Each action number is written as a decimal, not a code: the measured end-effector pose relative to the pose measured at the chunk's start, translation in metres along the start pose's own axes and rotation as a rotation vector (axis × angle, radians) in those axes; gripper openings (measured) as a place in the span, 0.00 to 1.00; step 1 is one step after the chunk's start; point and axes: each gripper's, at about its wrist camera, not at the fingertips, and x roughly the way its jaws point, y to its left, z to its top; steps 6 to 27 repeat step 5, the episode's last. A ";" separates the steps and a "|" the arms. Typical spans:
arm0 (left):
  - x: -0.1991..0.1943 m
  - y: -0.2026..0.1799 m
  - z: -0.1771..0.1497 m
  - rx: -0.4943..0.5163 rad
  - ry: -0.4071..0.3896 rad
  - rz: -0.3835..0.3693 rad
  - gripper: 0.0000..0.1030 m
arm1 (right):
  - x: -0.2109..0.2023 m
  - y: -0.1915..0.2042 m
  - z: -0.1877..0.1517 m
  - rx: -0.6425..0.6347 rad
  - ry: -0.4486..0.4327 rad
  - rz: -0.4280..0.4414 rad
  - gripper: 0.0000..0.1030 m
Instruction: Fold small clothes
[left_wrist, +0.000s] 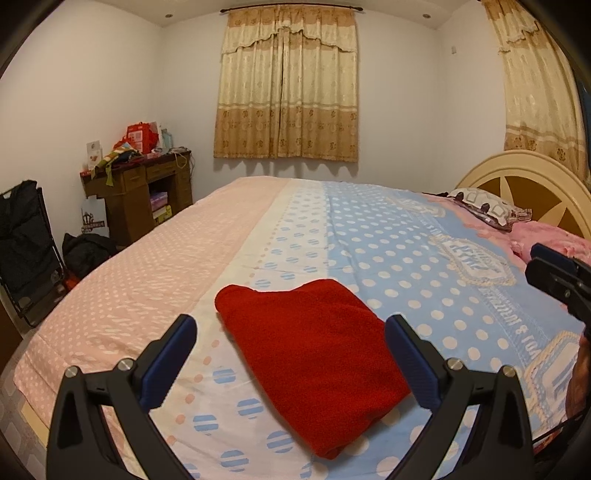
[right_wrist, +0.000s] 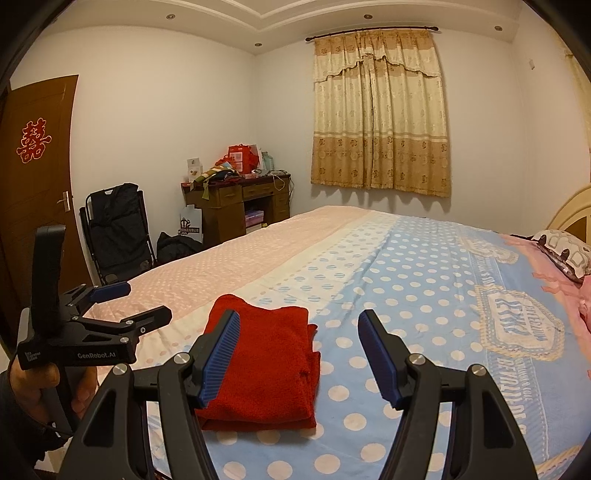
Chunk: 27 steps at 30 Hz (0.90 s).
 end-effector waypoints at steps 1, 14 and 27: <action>-0.001 -0.001 0.000 0.006 -0.003 -0.004 1.00 | 0.000 0.000 0.000 0.000 0.001 0.000 0.65; -0.002 -0.002 0.000 0.011 -0.009 -0.003 1.00 | 0.002 0.000 0.000 0.001 0.007 0.001 0.65; -0.002 -0.002 0.000 0.011 -0.009 -0.003 1.00 | 0.002 0.000 0.000 0.001 0.007 0.001 0.65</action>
